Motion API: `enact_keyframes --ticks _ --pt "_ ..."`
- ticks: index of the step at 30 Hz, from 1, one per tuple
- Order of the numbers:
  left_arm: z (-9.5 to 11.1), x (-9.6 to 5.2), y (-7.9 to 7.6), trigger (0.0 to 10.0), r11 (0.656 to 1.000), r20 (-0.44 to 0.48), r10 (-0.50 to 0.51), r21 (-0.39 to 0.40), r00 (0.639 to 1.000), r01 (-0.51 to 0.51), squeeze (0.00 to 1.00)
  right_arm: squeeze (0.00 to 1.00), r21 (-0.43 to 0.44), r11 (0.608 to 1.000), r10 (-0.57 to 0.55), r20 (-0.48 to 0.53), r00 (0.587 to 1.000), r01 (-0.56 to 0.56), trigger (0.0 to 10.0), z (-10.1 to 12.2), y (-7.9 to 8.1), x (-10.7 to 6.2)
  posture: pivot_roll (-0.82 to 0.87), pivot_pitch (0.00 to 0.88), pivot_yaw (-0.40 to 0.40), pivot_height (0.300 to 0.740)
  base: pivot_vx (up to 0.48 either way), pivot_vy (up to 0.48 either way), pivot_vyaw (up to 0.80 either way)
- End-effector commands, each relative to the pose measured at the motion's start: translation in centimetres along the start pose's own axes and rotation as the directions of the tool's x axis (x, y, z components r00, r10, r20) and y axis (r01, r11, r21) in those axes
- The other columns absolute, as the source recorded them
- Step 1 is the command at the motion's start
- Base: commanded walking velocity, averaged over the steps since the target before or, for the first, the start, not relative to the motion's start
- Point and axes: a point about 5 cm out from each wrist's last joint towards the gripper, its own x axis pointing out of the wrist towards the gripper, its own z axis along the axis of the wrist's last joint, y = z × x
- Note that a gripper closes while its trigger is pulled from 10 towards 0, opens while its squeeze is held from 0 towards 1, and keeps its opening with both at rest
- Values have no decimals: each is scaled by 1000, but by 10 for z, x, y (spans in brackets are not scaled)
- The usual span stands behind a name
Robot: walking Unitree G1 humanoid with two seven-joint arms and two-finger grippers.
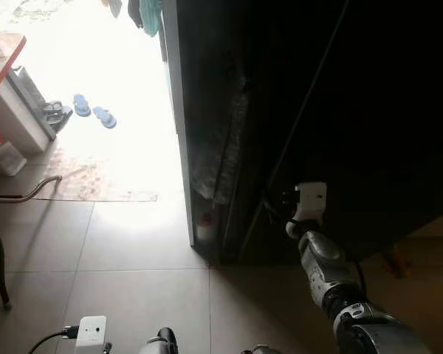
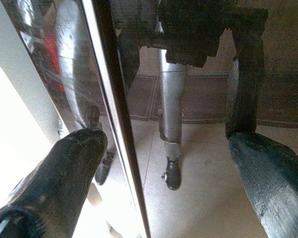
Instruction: Restocking fridge
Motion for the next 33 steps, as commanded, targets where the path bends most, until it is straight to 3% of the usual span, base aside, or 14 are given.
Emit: enact_keyframes --ticks 1,9,32,33 --pt "-9 -3 2 10000 1000 -25 8 13 1000 -8 0 0 -24 997 75 97 992 -73 10000 32 16 17 -12 194 -47 740 0 0 0" --pt "-9 -3 1 10000 1000 -15 12 10 1000 -11 0 0 6 994 111 107 988 -113 10000 46 34 28 7 186 -49 740 0 0 0" --pt "-9 -3 0 10000 1000 -12 12 7 1000 -12 0 0 8 992 125 89 988 -126 10000 47 39 31 26 187 -64 740 0 0 0" --pt "-10 -4 -1 10000 1000 -12 8 4 1000 -8 0 0 3 996 94 37 995 -94 10000 30 29 24 6 199 -67 740 0 0 0"
